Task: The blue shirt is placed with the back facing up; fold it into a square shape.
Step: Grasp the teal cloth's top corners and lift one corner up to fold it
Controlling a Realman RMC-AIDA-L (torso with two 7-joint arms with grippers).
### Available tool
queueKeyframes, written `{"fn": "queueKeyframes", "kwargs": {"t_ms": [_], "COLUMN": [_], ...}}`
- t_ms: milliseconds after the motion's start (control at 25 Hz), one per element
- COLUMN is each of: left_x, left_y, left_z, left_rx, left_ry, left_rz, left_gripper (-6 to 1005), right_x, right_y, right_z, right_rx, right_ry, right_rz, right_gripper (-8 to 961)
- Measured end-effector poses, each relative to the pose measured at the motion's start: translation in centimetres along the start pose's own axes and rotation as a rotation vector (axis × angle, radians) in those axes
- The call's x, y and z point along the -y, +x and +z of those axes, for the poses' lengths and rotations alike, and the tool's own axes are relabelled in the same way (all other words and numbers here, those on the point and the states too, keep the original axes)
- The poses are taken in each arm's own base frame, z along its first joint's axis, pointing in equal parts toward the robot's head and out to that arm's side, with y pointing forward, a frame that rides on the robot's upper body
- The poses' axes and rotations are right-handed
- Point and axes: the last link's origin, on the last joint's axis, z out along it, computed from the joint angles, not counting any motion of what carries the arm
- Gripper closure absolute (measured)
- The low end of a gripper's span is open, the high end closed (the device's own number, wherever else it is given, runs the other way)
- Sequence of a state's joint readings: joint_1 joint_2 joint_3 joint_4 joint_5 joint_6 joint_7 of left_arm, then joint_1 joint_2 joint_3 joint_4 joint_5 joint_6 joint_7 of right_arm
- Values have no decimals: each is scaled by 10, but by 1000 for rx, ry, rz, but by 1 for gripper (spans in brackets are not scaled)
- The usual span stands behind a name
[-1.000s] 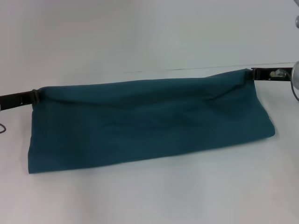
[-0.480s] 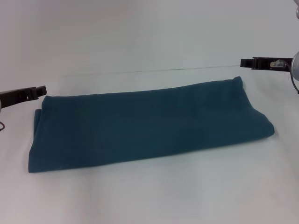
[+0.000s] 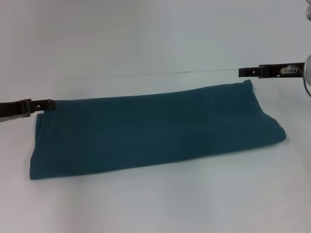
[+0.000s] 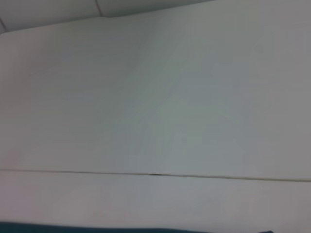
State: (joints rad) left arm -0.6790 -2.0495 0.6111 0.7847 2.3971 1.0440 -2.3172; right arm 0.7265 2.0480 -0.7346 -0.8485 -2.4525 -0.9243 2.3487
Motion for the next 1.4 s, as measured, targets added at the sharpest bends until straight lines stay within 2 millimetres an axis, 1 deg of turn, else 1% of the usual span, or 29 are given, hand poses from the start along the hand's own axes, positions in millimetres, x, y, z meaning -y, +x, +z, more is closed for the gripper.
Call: {"fn": "queueKeyframes", "kwargs": {"t_ms": [40,80,120,280,400,560,840,1080,1400], "left_x": [1,1,2,3,4,1,-1,-3,-1], "left_y": [0,-2,-5,-14,-23,-31,-39,-43,-49], "left_z": [-14,-19,-31,-46,-51,-51,-48,-40,-27], "left_rx": [49,68,111,210,287,365,412,402,413], "left_ry": [-41,-50,-58,-41,-18,0,7,27,110], "left_rz": [-41,-54,-80,-117,-134,-140,-142,-128,-114], "left_gripper": [205,160,140,59,59,59,60,60,60], "right_x": [0,0,-1,-4,-11,-24,-49,-60,-69], "right_y": [0,-2,-2,-4,-3,4,17,24,31], "right_z": [-2,-5,-9,-14,-15,-14,-20,-23,-23], "right_rx": [-1,-1,-7,-21,-43,-99,-163,-166,-183], "right_ry": [-4,-8,-20,-43,-74,-141,-321,-407,-452], "right_rz": [-2,-5,-7,-23,-71,-156,-313,-350,-376], "right_gripper": [163,145,126,57,29,30,31,32,33]}}
